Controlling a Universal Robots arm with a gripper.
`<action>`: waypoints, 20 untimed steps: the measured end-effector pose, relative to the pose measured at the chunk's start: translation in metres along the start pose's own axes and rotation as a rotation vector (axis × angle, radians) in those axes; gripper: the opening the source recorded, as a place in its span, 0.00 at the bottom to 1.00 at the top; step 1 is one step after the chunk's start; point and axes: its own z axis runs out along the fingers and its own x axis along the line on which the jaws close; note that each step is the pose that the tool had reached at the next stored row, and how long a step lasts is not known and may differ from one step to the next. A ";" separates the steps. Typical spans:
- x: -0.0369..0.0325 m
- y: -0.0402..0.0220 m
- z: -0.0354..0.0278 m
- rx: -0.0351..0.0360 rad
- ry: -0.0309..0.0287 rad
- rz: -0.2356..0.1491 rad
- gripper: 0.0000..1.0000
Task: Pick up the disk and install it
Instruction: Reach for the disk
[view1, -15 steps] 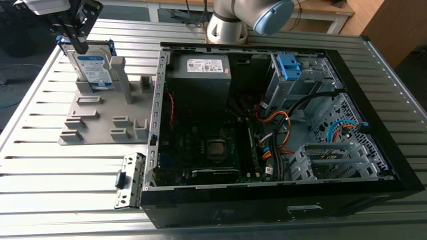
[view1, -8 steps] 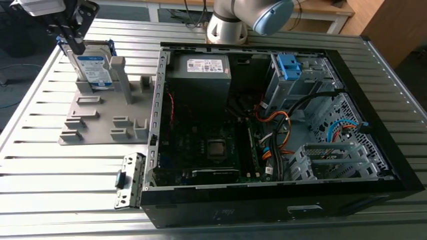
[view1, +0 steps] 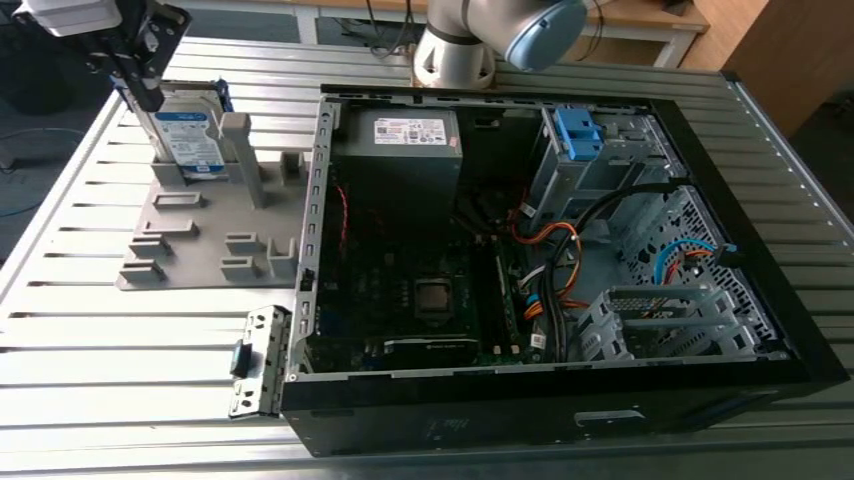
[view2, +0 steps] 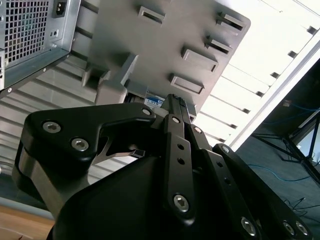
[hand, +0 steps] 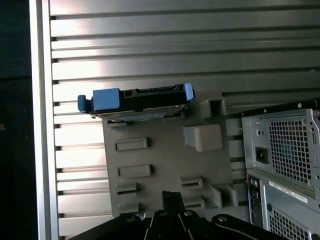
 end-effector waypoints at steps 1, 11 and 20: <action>0.0011 0.0000 0.0002 0.0000 0.0000 0.000 0.11; 0.0129 0.0014 0.0029 -0.0002 -0.0002 0.000 0.11; 0.0222 0.0078 0.0048 0.0000 -0.0001 0.000 0.11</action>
